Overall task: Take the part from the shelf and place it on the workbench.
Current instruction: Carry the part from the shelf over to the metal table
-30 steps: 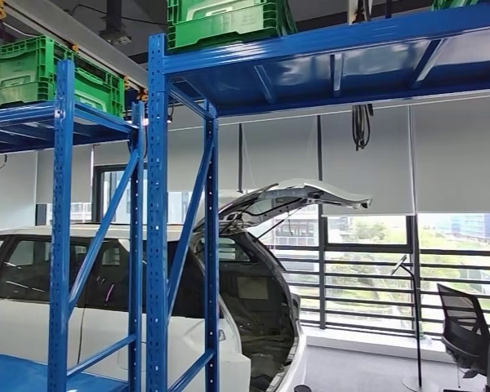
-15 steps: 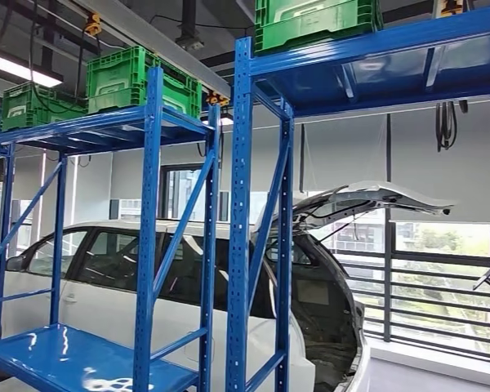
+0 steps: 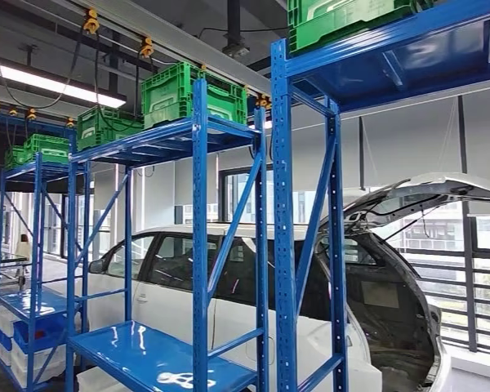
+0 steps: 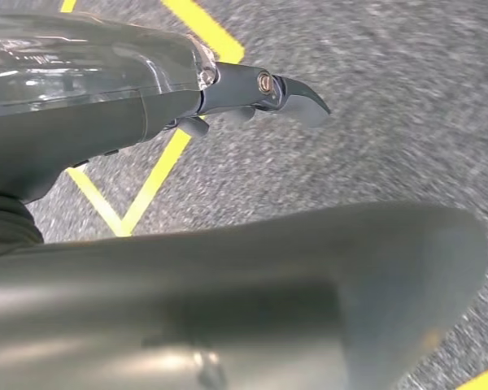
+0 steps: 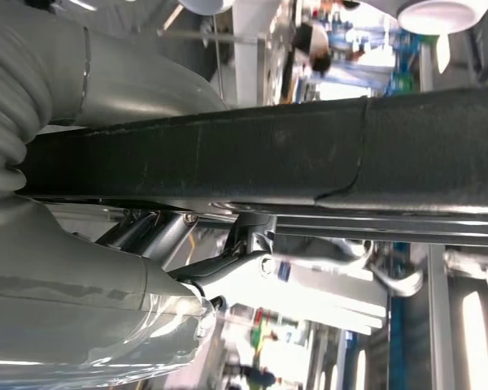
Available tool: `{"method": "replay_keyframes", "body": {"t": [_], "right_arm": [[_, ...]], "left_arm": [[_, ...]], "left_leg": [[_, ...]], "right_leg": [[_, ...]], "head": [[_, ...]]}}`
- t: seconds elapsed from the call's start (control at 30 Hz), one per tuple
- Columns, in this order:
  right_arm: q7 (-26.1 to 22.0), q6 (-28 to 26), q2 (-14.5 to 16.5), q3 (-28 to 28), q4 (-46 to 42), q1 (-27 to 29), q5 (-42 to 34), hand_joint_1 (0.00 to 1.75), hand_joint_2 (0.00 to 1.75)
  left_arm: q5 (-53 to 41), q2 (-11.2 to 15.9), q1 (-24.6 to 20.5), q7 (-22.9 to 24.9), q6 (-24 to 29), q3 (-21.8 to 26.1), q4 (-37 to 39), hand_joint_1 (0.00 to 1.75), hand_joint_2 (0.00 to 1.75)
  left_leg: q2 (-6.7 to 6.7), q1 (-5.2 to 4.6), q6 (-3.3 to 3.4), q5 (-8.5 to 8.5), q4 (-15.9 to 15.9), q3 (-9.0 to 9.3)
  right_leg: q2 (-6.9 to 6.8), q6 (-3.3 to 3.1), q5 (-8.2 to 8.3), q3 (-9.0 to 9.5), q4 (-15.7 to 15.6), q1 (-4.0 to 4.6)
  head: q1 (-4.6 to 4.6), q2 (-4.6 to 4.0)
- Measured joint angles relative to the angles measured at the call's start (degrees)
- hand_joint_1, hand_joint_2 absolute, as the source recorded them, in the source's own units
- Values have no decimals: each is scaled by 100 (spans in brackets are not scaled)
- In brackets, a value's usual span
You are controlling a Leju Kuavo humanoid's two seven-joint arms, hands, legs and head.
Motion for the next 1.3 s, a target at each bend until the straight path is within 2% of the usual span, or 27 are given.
{"method": "replay_keyframes", "body": {"t": [0.03,0.07,0.1,0.17,0.23,0.3,0.37,0.43,0.47,0.5,0.53,0.6,0.67,0.7,0.73,0.77,0.83,0.87,0.93,0.97,1.0,1.03,1.1,1.17,1.23,1.27,1.3], "right_arm": [[1,2,2,9,1,-20,0,175,175],[1,3,6,17,1,-45,0,175,175],[3,4,9,24,0,-76,-1,175,175],[10,7,18,40,-3,-126,-2,175,175],[15,11,37,58,-5,-154,-2,175,175],[16,8,61,81,-12,-166,3,175,175],[16,-6,71,103,-20,-160,22,175,175],[16,-19,69,122,-22,-136,45,175,175],[16,-23,69,131,-22,-126,56,175,175],[13,-27,70,138,-24,-120,69,175,175],[7,-35,73,143,-32,-118,87,175,175],[-8,-59,82,145,-74,-118,144,175,175],[-15,-81,91,149,-134,-115,215,175,175],[-17,-91,97,151,-158,-115,241,175,175],[-18,-104,107,153,-183,-118,267,175,175],[-19,-118,121,156,-205,-119,292,175,175],[-31,-160,150,163,-263,-101,366,175,175],[-37,-186,157,169,-287,-78,411,175,175],[-36,-232,160,195,-315,-20,488,175,175],[-27,-254,161,216,-319,3,514,175,175],[-14,-273,163,239,-323,18,529,175,175],[3,-301,165,263,-333,27,538,175,175],[33,-356,167,297,-363,28,538,175,175],[54,-395,165,322,-386,19,520,175,175],[62,-418,163,350,-391,9,482,175,175],[62,-427,162,364,-391,3,457,175,175],[59,-434,159,379,-391,-3,434,175,175]], "left_arm": [[6,5,6,2,3,10,0,0,175],[16,9,5,4,4,20,0,0,175],[25,13,0,4,4,29,0,0,175],[44,16,-3,9,6,45,0,0,175],[60,18,21,47,27,74,-1,0,175],[74,18,41,106,57,110,-2,0,175],[81,20,39,142,72,130,-2,0,175],[81,22,38,161,75,137,-2,0,175],[83,23,44,167,79,140,-2,0,175],[88,23,53,167,83,144,-2,0,175],[96,23,64,154,86,151,-2,0,175],[109,7,75,98,81,174,-2,0,175],[113,-2,78,47,69,201,-5,0,175],[113,0,84,34,65,214,-7,0,175],[118,9,97,26,65,226,-9,0,175],[125,12,112,19,65,239,-9,0,175],[159,22,120,-9,66,265,-9,0,175],[181,30,109,-30,66,279,-9,0,175],[213,45,76,-65,60,301,-9,0,175],[221,49,70,-74,54,308,-9,0,175],[222,52,74,-82,43,313,-9,0,175],[217,57,78,-90,25,316,-9,0,175],[187,69,65,-108,-13,318,-8,0,175],[149,72,29,-124,-43,316,-7,0,175],[116,71,23,-129,-62,314,-7,0,175],[102,69,32,-124,-66,314,-7,0,175],[88,68,38,-113,-68,314,-7,0,175]], "left_leg": [[59,11,-13,189,-356,201],[192,0,-20,331,-753,418],[306,-15,4,442,-1081,586],[424,-60,79,471,-1329,687],[307,-68,164,492,-1322,654],[200,-54,234,518,-1329,641],[85,-48,290,542,-1333,626],[-59,-71,328,558,-1332,610],[-138,-87,339,566,-1330,605],[-218,-102,346,572,-1330,605],[-301,-117,349,579,-1329,609],[-450,-127,338,596,-1323,600],[-587,-91,293,630,-1317,550],[-655,-76,257,654,-1318,518],[-716,-60,222,672,-1324,487],[-674,-68,191,660,-1313,460],[-391,-88,128,464,-1058,325],[-208,-83,98,280,-759,195],[-55,-46,33,-46,-47,-109],[-30,-24,5,-102,170,-188],[-9,-3,-19,-52,168,-158],[27,16,-41,87,-48,-19],[230,10,-61,404,-833,426],[377,-28,14,509,-1273,652],[307,-56,126,491,-1289,636],[255,-55,165,497,-1291,631],[205,-53,204,507,-1295,628]], "right_leg": [[-70,18,-12,3,13,-3],[-131,46,-28,3,29,2],[-188,77,-47,-4,57,16],[-285,135,-70,-11,94,51],[-350,183,-88,-2,104,47],[-139,232,-251,-51,262,12],[173,254,-625,-305,875,-9],[265,242,-923,-648,1641,-10],[276,224,-926,-729,1808,-7],[294,196,-811,-699,1734,1],[337,156,-606,-570,1444,11],[632,43,-189,-229,651,26],[862,-17,-18,-72,243,43],[853,-19,-13,-67,213,50],[774,-13,-6,-56,169,51],[690,-19,2,-45,124,39],[510,-35,21,-25,41,7],[414,-41,28,-25,33,2],[226,-42,25,-34,36,1],[134,-37,22,-37,37,-1],[51,-28,16,-38,41,-5],[-29,-11,5,-34,49,-12],[-160,52,-34,-23,85,-10],[-267,123,-70,-18,124,17],[-362,174,-79,-1,129,26],[-351,194,-100,5,145,11],[-253,211,-165,-16,218,-7]], "head": [[-1,0],[0,0],[-1,0],[-1,1],[-2,1],[-3,1],[-3,0],[-3,0],[-3,0],[-4,0],[-4,0],[-2,0],[0,1],[2,1],[1,1],[2,0],[4,0],[5,0],[5,0],[5,0],[5,0],[5,0],[5,0],[2,0],[0,0],[1,0],[2,0]]}}
